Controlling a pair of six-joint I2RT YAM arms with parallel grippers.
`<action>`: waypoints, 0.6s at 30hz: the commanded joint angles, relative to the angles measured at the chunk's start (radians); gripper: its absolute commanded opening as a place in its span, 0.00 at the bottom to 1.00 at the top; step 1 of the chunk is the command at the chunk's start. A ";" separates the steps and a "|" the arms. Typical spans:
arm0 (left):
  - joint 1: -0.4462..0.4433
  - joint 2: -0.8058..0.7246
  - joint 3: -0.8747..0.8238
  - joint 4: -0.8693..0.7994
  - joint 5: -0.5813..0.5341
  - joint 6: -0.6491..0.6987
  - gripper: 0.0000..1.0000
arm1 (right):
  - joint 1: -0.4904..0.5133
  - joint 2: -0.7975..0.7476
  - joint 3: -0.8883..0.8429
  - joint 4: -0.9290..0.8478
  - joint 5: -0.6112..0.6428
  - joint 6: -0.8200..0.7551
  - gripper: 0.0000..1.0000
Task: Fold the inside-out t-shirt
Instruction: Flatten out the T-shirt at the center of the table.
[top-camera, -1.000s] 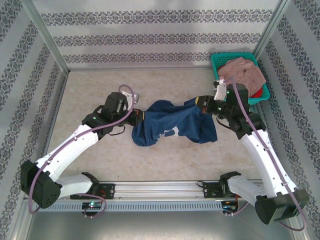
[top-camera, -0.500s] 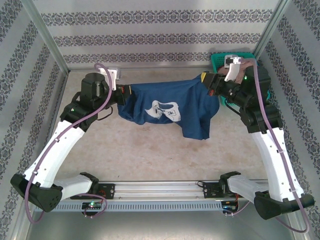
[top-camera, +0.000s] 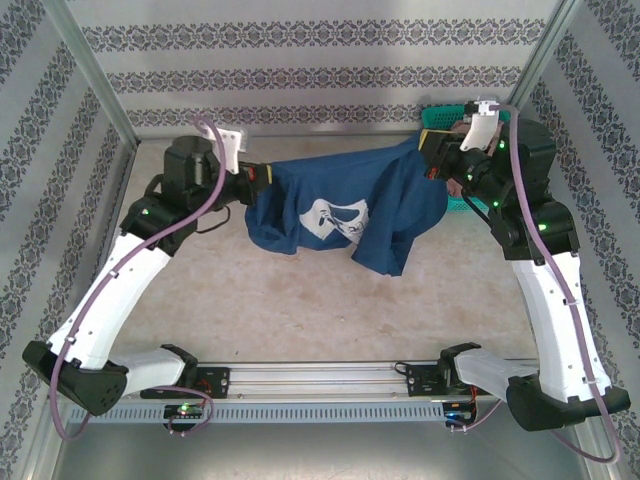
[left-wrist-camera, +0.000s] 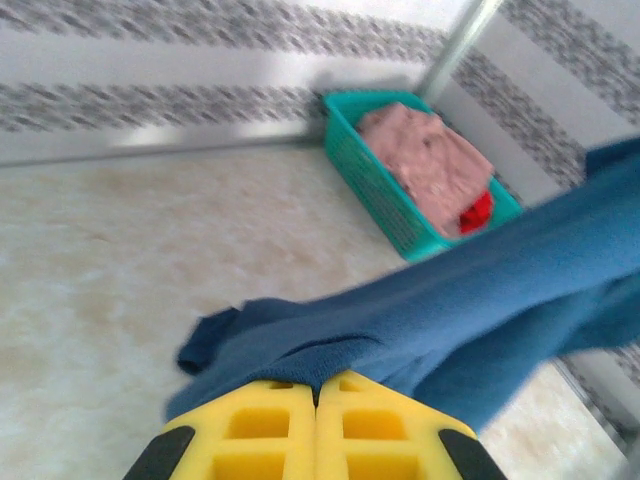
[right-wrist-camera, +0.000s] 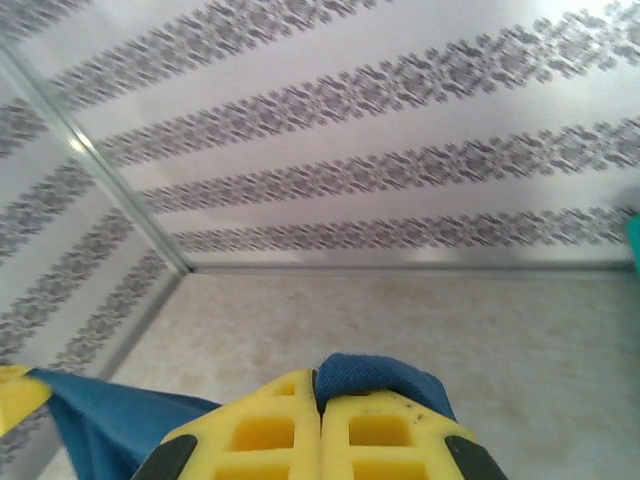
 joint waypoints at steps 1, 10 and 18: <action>-0.116 0.060 -0.088 0.089 0.113 -0.035 0.00 | -0.020 0.004 -0.124 -0.134 0.229 -0.061 0.03; -0.257 0.336 -0.103 0.233 0.222 -0.085 0.00 | 0.160 -0.208 -0.617 -0.021 0.187 -0.126 0.53; -0.247 0.493 -0.021 0.170 0.270 -0.054 0.42 | 0.205 -0.171 -0.750 0.091 -0.009 -0.037 0.57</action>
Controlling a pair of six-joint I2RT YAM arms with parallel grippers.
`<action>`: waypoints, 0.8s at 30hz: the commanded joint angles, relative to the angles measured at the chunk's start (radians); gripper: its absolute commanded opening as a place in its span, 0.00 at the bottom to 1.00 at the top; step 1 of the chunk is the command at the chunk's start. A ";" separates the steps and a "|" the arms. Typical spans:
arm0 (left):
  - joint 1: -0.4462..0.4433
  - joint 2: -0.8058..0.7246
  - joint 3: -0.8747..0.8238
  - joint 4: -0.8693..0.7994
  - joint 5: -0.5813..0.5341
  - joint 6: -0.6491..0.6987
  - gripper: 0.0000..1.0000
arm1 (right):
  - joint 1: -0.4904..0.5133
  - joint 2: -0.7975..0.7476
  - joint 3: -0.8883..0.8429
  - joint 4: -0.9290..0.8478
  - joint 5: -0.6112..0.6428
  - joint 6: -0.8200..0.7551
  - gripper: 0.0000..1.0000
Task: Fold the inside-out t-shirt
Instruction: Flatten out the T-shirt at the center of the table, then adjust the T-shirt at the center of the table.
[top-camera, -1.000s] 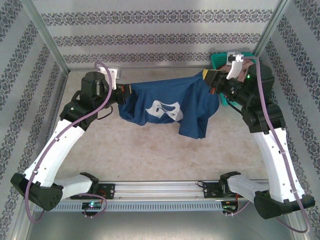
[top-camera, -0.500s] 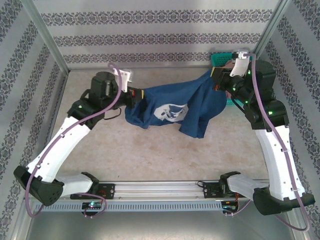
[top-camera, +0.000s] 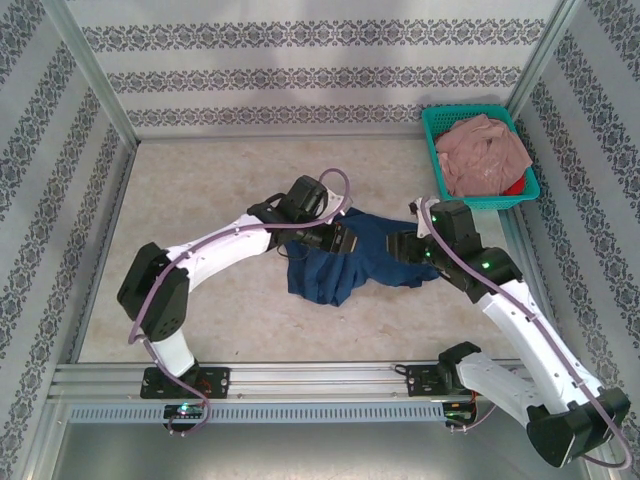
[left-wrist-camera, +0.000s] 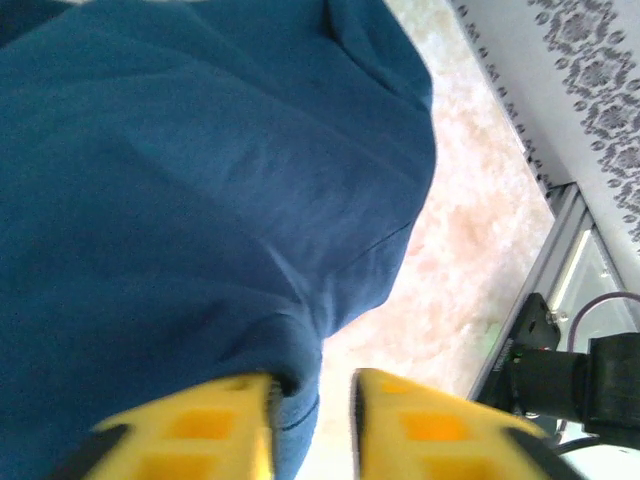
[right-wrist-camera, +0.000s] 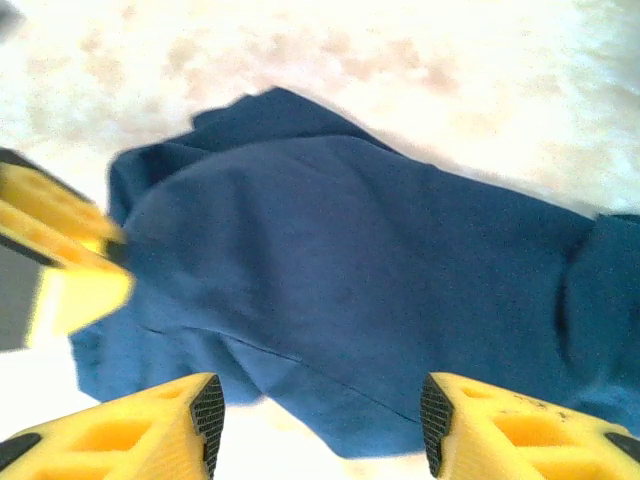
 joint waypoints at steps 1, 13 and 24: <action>0.010 -0.048 0.033 -0.016 0.014 0.028 0.48 | 0.060 0.035 -0.101 0.162 -0.150 0.074 0.58; -0.008 -0.264 -0.391 0.115 -0.065 -0.074 0.60 | 0.240 0.344 -0.310 0.633 -0.090 0.291 0.51; -0.113 -0.039 -0.294 0.207 -0.242 -0.011 0.59 | 0.131 0.268 -0.373 0.609 -0.165 0.328 0.03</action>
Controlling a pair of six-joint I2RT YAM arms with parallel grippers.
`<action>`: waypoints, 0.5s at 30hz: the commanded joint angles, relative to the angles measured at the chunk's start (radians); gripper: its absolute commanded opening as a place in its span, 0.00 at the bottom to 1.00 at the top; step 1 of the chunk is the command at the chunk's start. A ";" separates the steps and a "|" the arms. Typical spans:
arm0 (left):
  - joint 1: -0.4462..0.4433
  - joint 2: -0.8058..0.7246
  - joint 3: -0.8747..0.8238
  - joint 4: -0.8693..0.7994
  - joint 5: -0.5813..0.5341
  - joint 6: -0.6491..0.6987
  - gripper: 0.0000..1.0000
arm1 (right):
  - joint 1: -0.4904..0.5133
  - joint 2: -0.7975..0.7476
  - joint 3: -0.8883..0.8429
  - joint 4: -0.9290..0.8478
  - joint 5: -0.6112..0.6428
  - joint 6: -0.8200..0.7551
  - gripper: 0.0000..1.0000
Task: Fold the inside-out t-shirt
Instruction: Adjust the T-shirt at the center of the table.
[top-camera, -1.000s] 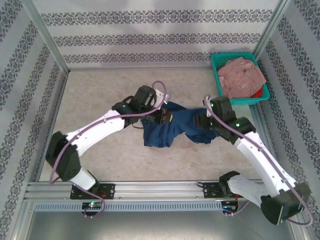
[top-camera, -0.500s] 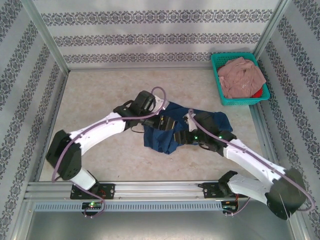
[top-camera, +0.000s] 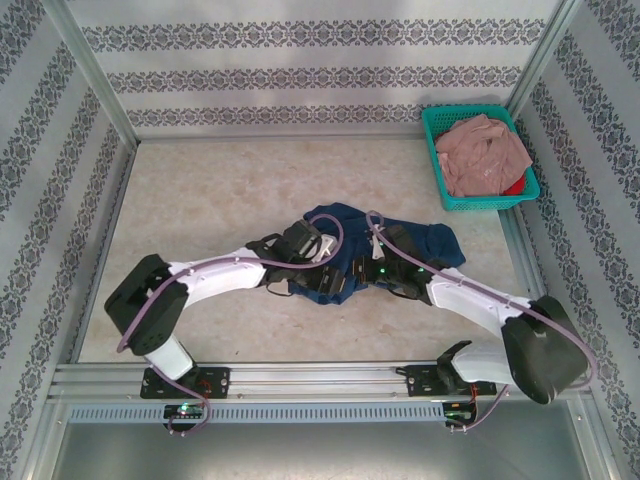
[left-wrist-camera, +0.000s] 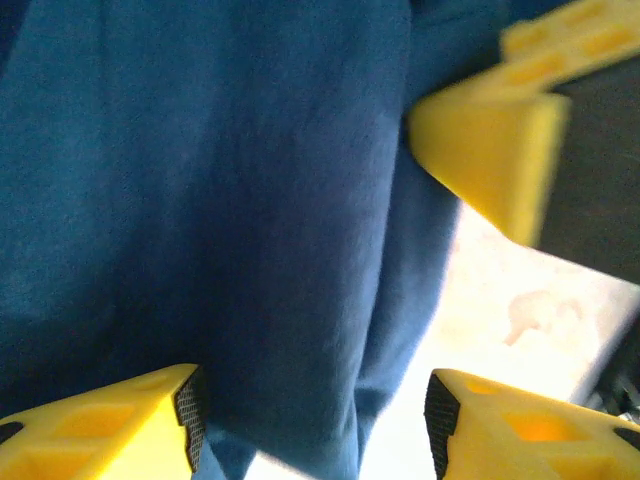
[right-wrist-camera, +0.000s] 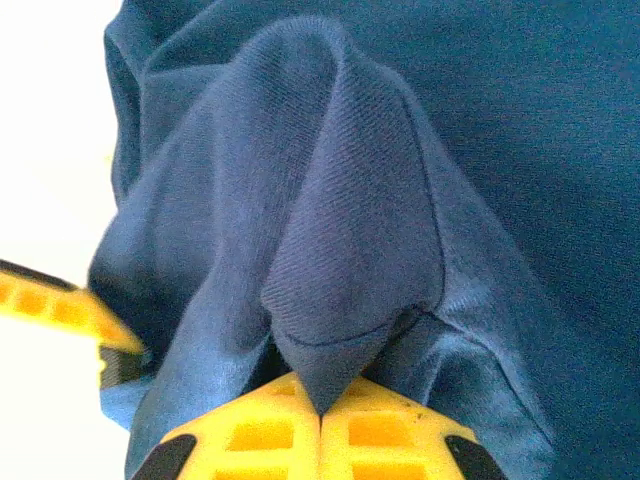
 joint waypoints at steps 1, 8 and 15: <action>-0.019 0.065 0.070 0.062 -0.079 0.037 0.57 | -0.027 -0.063 -0.032 0.022 -0.058 0.025 0.01; 0.044 0.046 0.070 0.117 -0.005 0.026 0.03 | -0.106 -0.206 -0.075 -0.129 -0.095 -0.028 0.00; 0.147 -0.148 -0.144 0.426 0.367 -0.087 0.00 | -0.021 -0.272 -0.033 -0.370 0.170 -0.071 0.21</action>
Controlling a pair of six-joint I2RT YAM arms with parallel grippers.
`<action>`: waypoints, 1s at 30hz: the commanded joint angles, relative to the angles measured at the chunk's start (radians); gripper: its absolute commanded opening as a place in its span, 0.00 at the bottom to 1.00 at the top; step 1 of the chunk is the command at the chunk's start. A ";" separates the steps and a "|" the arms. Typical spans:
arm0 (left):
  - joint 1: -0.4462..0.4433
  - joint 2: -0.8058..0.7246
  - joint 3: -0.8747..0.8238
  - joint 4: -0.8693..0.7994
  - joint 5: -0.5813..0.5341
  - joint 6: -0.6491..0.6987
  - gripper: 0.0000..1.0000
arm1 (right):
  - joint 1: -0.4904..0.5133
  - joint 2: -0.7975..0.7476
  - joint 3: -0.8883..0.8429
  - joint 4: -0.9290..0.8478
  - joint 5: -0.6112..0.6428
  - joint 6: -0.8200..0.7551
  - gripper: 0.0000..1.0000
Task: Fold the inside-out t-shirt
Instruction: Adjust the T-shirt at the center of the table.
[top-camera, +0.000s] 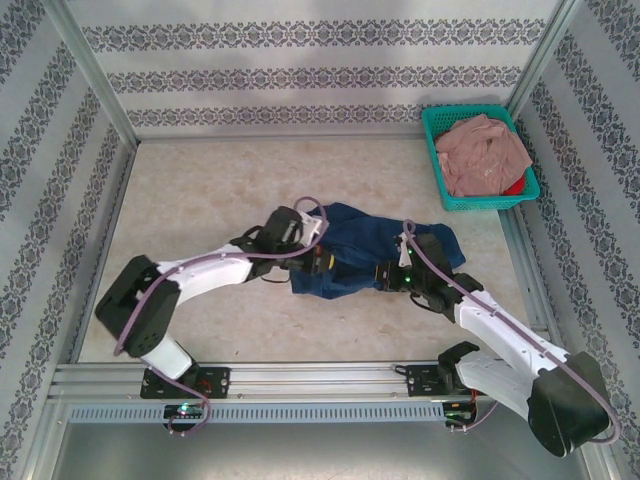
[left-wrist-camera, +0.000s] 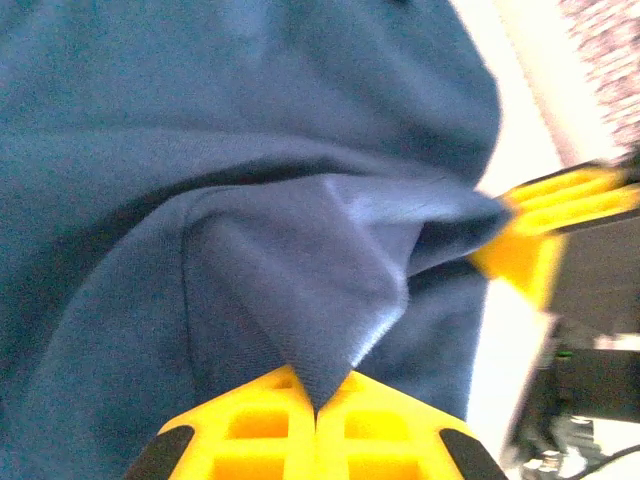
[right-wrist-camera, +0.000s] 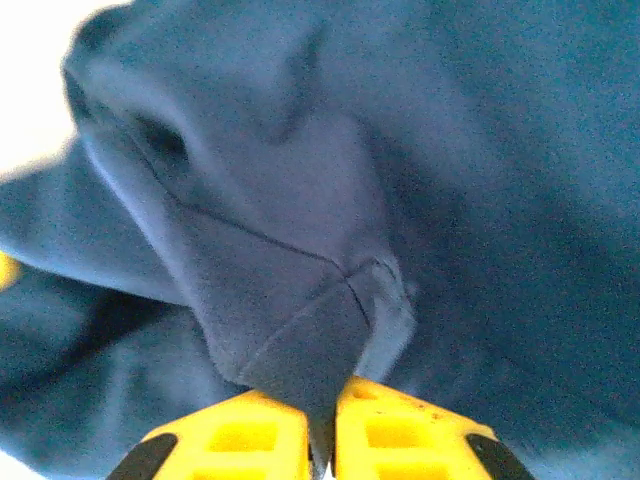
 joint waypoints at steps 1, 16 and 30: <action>0.006 -0.052 -0.042 0.159 0.170 -0.034 0.00 | 0.098 -0.018 0.055 -0.124 0.146 -0.071 0.24; 0.006 -0.053 -0.043 0.100 0.158 -0.007 0.00 | 0.315 0.098 0.133 0.067 0.191 -0.196 0.38; 0.006 -0.100 -0.043 0.014 0.072 0.037 0.00 | 0.281 0.348 0.239 0.129 0.263 -0.280 0.00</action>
